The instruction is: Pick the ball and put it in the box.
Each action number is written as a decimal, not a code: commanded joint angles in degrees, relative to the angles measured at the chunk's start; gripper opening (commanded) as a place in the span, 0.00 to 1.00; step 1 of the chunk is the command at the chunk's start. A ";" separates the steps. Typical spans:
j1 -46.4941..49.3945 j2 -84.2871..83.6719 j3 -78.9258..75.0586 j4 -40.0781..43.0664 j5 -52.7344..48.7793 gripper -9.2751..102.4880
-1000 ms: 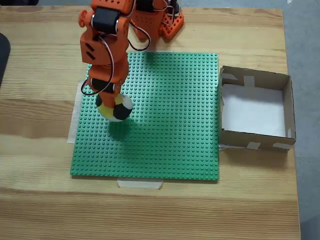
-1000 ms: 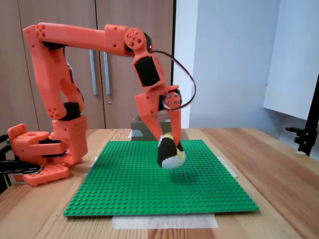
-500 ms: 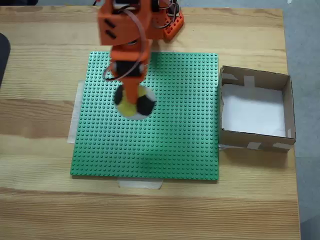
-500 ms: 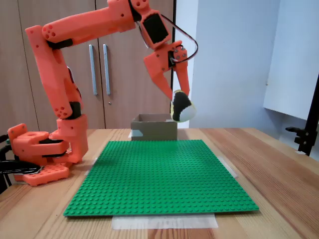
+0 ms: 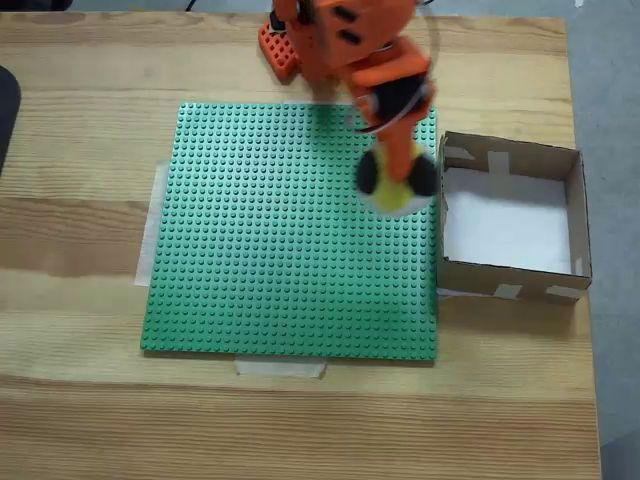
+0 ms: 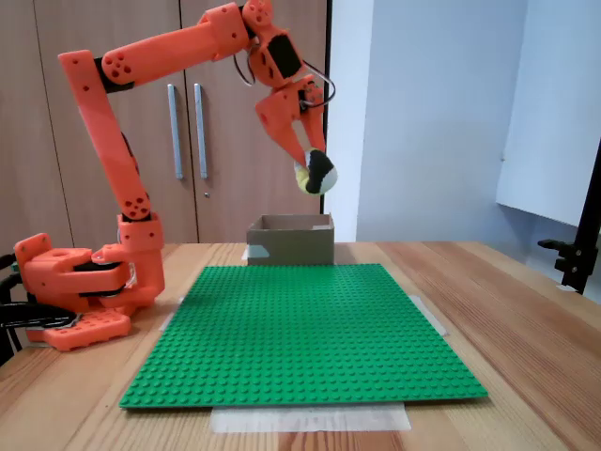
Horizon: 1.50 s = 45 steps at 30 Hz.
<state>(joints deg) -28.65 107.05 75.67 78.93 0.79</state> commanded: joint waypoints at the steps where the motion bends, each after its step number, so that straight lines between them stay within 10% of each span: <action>1: -4.22 4.48 -4.48 -1.05 0.97 0.08; 45: -20.30 -15.73 -1.32 -15.73 13.01 0.08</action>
<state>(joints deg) -48.96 90.18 76.99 63.98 14.77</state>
